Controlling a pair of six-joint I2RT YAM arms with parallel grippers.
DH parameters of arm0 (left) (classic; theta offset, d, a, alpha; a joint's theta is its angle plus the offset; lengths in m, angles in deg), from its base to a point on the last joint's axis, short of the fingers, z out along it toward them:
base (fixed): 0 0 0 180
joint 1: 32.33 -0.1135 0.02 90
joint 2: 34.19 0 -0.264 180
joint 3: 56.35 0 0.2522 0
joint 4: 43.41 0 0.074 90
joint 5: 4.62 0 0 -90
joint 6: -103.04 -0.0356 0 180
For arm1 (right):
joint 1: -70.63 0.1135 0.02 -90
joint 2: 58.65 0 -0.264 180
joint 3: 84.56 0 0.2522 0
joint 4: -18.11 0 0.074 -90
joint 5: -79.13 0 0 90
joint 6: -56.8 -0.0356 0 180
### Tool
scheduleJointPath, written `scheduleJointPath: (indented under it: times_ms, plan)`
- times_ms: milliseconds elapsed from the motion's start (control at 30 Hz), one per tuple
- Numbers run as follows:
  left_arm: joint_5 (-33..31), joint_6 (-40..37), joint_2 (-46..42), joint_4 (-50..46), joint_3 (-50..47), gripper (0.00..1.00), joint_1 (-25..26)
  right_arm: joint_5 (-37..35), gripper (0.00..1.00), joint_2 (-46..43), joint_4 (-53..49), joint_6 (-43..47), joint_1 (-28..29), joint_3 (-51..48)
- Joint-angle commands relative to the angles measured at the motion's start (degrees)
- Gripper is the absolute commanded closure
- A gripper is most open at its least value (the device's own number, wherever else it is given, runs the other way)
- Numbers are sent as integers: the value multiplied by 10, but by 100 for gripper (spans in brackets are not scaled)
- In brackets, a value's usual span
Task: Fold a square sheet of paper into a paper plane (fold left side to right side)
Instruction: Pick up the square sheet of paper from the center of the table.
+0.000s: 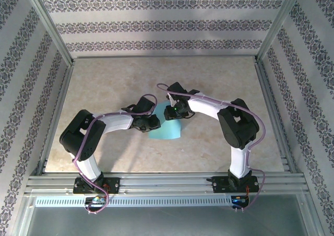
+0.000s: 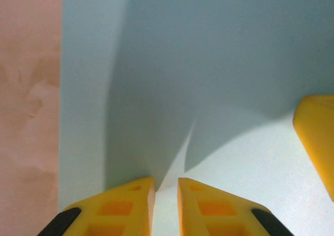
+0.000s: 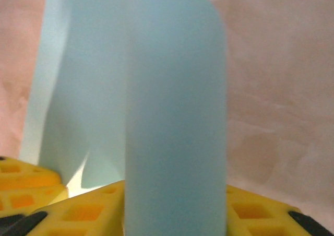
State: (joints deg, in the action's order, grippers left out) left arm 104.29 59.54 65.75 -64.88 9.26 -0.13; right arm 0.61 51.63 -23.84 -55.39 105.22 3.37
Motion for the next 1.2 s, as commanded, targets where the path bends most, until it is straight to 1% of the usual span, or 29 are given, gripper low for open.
scheduleJointPath:
  times_ms: [0,67,200,300,367,467,533,700,800,900,967,1033,1167]
  plan:
    - [-8,-41,-26,-27,17,74,-18,42,65,-29,10,7,-14,-19]
    - [-4,-57,-47,-31,18,70,-35,72,69,-40,26,8,-26,-30]
    - [4,-94,-114,-28,6,57,-71,153,77,-68,66,13,-56,-56]
    - [7,-127,-165,-29,-6,48,-95,211,79,-97,89,25,-80,-75]
    - [24,-139,-195,-20,-17,44,-113,238,79,-121,98,31,-98,-87]
    - [70,-146,-241,21,-44,38,-140,286,79,-158,107,36,-130,-105]
    - [103,-150,-274,57,-61,32,-153,329,80,-188,117,38,-154,-116]
    - [178,-168,-342,143,-90,14,-160,463,81,-272,169,30,-198,-143]
    - [218,-175,-370,186,-95,6,-160,516,82,-323,185,26,-215,-147]
    - [267,-174,-385,224,-88,1,-159,562,83,-361,206,5,-228,-145]
    - [297,-170,-386,240,-77,0,-159,588,84,-382,221,-11,-231,-142]
    - [327,-164,-382,253,-63,0,-159,610,85,-402,238,-27,-231,-138]
    - [370,-158,-370,270,-35,0,-160,632,86,-432,267,-55,-227,-130]
